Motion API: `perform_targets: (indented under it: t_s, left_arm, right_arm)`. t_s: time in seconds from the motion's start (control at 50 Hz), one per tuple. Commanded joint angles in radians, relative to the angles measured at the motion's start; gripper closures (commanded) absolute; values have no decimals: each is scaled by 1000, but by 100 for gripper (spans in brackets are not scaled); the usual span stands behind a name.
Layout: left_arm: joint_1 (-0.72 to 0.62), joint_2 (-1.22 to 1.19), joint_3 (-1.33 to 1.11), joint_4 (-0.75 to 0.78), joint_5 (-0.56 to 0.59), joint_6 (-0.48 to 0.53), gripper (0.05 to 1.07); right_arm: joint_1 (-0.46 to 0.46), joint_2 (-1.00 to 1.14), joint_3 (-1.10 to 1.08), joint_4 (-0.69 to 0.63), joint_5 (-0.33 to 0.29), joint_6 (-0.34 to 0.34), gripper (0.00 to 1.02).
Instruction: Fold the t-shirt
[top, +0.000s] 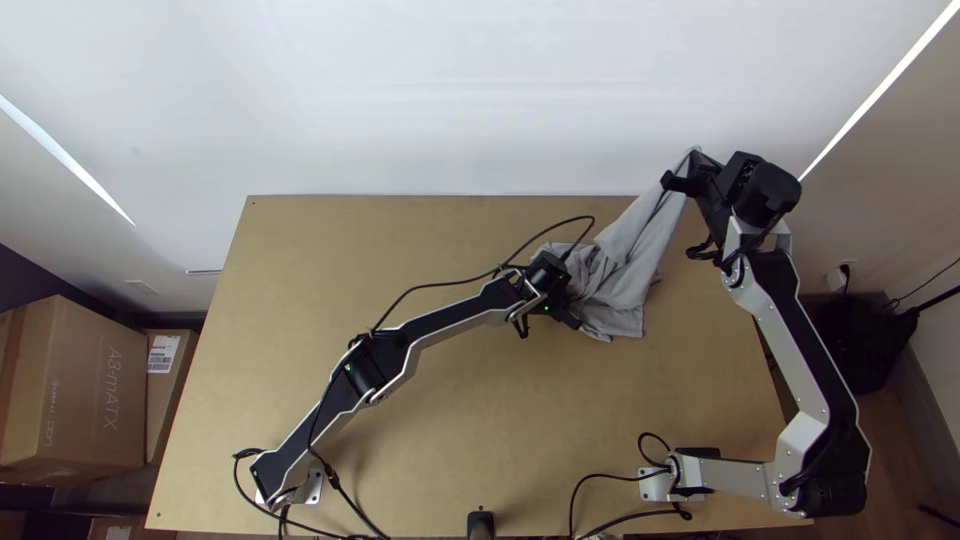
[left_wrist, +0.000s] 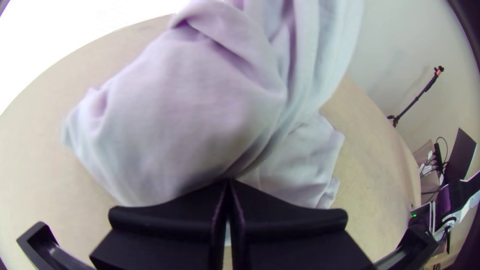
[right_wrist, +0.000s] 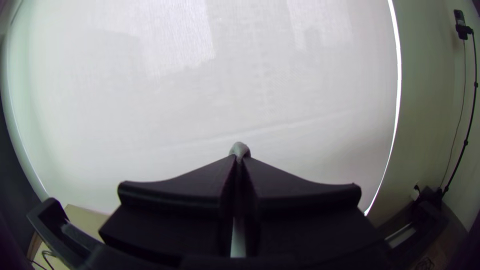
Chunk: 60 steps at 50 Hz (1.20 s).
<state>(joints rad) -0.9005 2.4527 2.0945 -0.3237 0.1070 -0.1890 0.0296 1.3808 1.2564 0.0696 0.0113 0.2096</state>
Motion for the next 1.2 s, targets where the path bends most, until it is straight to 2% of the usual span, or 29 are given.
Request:
perform_targets:
  t_s: [0.0,0.5,0.52,0.54,0.56,0.6,0.66,0.82,0.96,1.04,1.18]
  left_arm:
    - [38,-95,-40,3,-12,-30,104]
    - [110,-347,-146,2,-15,-61,104]
    - [106,-356,-151,2,-15,-59,102]
    - [101,-362,-154,0,-15,-55,95]
    - [92,-365,-156,-9,-15,-38,84]
    - [77,-374,-168,-17,-16,2,69]
    - [49,-380,-186,-25,-16,59,58]
    - [-3,-343,-191,-49,-16,155,15]
    - [-29,-273,-171,-34,-27,198,13]
    - [-38,-208,-139,-18,-86,234,13]
    - [-38,-112,-54,-17,-93,241,13]
  right_arm:
    - [-5,-54,-23,10,9,22,100]
    - [-2,-120,-14,-8,9,36,100]
    - [-2,-121,-15,-8,9,33,100]
    - [-2,-121,-17,-8,9,30,100]
    - [-2,-121,-18,-5,9,24,100]
    - [0,-121,-20,-2,9,14,100]
    - [4,-121,-18,4,9,13,100]
    - [20,-120,-9,4,9,14,100]
    - [30,-120,-14,4,9,16,100]
    - [39,-120,-18,2,16,17,100]
    - [49,-126,-18,-7,27,24,100]
